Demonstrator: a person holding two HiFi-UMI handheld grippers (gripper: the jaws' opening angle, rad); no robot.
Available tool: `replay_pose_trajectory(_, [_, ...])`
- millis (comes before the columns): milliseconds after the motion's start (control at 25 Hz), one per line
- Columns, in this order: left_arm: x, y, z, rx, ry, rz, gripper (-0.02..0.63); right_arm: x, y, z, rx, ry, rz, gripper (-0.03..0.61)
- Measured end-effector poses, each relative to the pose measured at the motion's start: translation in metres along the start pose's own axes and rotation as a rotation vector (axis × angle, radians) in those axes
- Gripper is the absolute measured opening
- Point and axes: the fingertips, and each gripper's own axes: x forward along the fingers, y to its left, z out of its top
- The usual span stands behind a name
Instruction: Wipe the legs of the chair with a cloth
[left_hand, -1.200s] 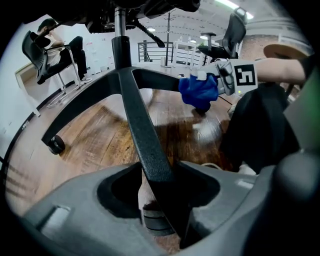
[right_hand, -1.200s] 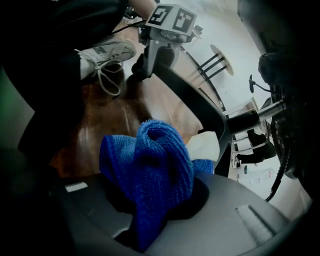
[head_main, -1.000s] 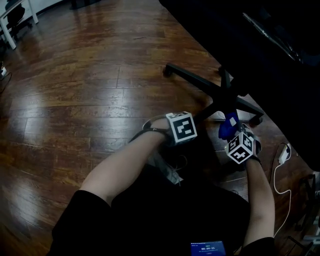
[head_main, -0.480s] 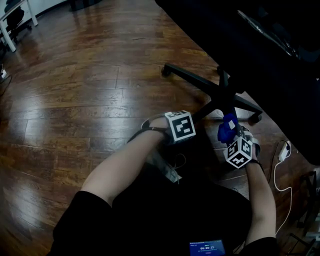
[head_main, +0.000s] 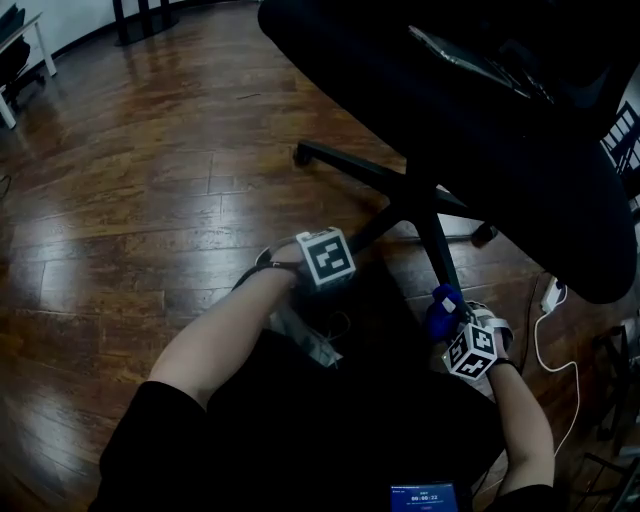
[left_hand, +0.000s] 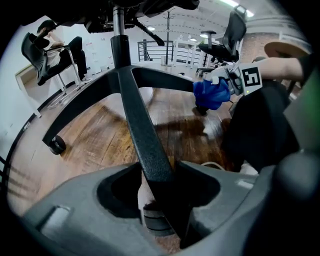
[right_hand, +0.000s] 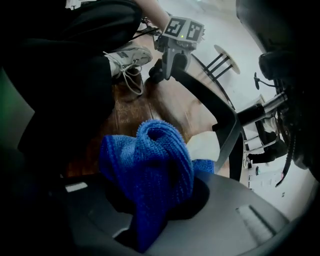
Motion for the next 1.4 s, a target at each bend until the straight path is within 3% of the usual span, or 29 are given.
replay_pose_trajectory(200, [0.000, -0.001, -0.002, -0.007, 0.020, -0.013, 0.210, 0.012, -0.028, 0.016, -0.063, 0.010, -0.084, 0.075])
replay_pose_trajectory(520, [0.008, 0.000, 0.016, 0.067, -0.011, 0.009, 0.210, 0.040, -0.138, 0.076, 0.034, -0.025, -0.228, 0.077])
replay_pose_trajectory(720, [0.007, 0.000, 0.016, 0.055, -0.032, -0.006, 0.210, 0.047, -0.166, 0.094, 0.031, -0.022, -0.277, 0.077])
replay_pose_trajectory(920, [0.007, 0.001, 0.015, 0.053, -0.029, 0.003, 0.210, 0.040, -0.137, 0.081, -0.012, -0.016, -0.271, 0.077])
replay_pose_trajectory(1240, [0.001, 0.004, -0.003, -0.005, 0.032, 0.013, 0.210, 0.009, -0.023, 0.016, -0.040, 0.010, -0.086, 0.077])
replay_pose_trajectory(1400, [0.003, 0.002, -0.002, 0.001, 0.029, 0.017, 0.210, 0.003, -0.002, 0.002, -0.040, 0.030, -0.056, 0.077])
